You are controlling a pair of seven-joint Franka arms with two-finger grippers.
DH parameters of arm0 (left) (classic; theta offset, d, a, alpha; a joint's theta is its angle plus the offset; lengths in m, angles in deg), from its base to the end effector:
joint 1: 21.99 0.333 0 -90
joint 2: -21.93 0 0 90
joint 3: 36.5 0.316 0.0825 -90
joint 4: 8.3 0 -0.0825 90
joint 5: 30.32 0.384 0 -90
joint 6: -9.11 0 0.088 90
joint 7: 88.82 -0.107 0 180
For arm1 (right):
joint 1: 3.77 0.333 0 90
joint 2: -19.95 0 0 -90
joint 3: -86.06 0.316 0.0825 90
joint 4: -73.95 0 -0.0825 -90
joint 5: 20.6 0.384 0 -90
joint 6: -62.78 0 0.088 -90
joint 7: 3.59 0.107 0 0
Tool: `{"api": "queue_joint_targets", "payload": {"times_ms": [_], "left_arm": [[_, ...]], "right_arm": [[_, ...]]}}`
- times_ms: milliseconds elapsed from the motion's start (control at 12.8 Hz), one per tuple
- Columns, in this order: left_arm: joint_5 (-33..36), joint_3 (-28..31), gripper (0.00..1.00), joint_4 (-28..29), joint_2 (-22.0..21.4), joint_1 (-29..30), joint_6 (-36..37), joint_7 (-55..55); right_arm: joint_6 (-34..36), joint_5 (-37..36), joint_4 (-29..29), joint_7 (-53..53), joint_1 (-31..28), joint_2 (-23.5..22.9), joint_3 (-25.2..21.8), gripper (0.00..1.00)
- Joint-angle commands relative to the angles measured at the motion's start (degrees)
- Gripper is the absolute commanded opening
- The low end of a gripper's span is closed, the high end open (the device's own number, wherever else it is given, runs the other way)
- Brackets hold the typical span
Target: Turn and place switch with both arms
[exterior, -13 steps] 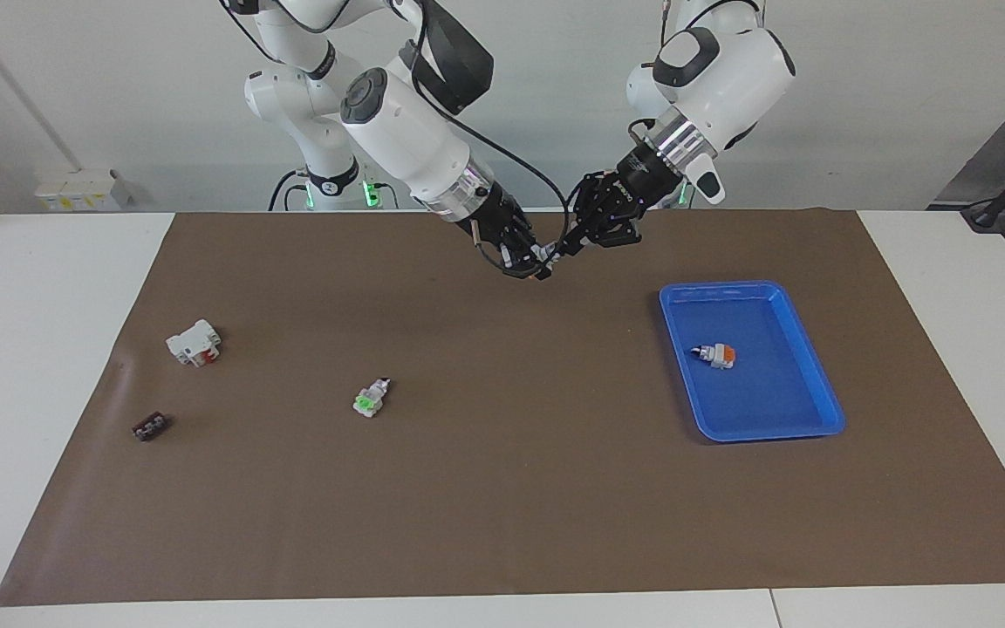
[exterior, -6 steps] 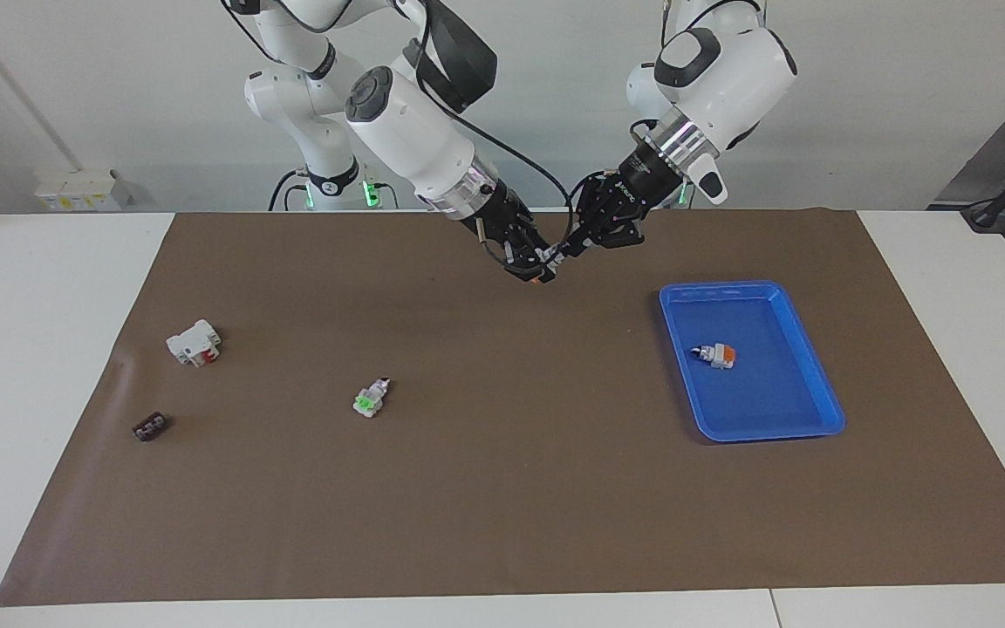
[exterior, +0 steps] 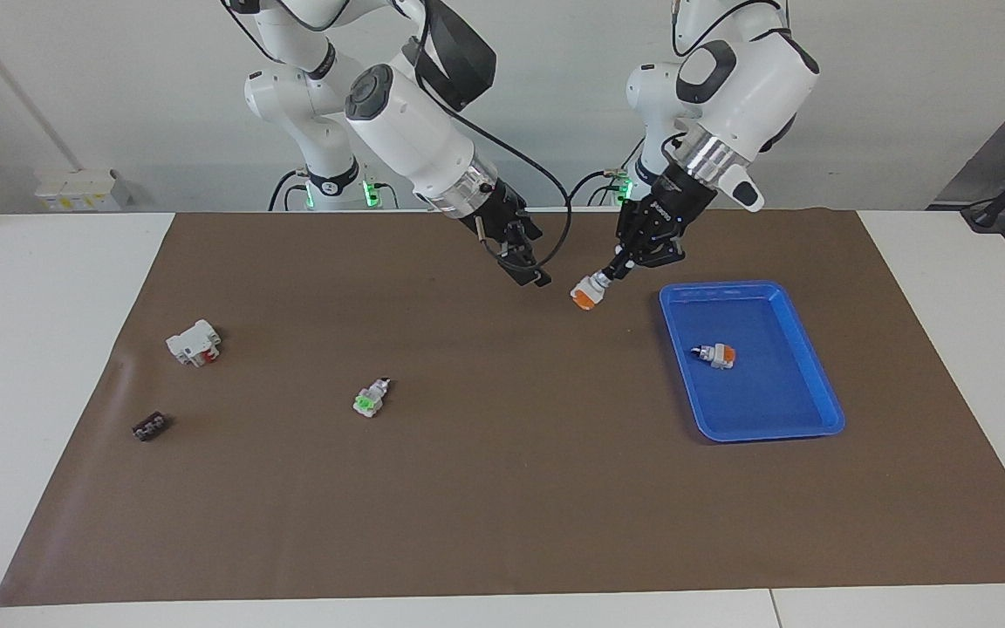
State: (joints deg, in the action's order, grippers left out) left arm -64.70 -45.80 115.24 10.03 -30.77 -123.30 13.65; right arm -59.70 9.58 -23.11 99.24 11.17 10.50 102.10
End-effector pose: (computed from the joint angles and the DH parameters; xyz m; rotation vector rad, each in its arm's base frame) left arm 0.4942 -0.1779 0.5268 1.6043 2.0220 -0.3165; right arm 0.5429 0.3379 0.5329 -1.9398 1.7868 0.5098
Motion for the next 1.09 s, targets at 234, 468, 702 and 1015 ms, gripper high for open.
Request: {"api": "queue_joint_targets", "payload": {"times_ms": [234,468,702,1015], "left_arm": [[7.3,-0.1,0.0,4.2,-3.7,16.6,9.1,-26.4],[13.4,-0.1,0.0,4.4,-3.5,22.7,11.3,-42.2],[18.2,-0.2,0.0,6.1,-2.7,26.5,10.7,-55.1],[24.3,-0.1,0.0,7.3,-1.0,29.1,10.8,-70.3]], "right_arm": [[1.3,-14.4,-1.1,-21.8,-3.6,4.1,0.3,1.0],[1.1,-21.3,-1.1,-40.8,-7.4,4.0,0.3,1.0],[2.2,-22.4,-1.1,-58.0,-13.8,5.4,0.3,1.0],[9.5,-27.6,-0.9,-73.3,-18.3,8.3,-0.1,1.0]]}}
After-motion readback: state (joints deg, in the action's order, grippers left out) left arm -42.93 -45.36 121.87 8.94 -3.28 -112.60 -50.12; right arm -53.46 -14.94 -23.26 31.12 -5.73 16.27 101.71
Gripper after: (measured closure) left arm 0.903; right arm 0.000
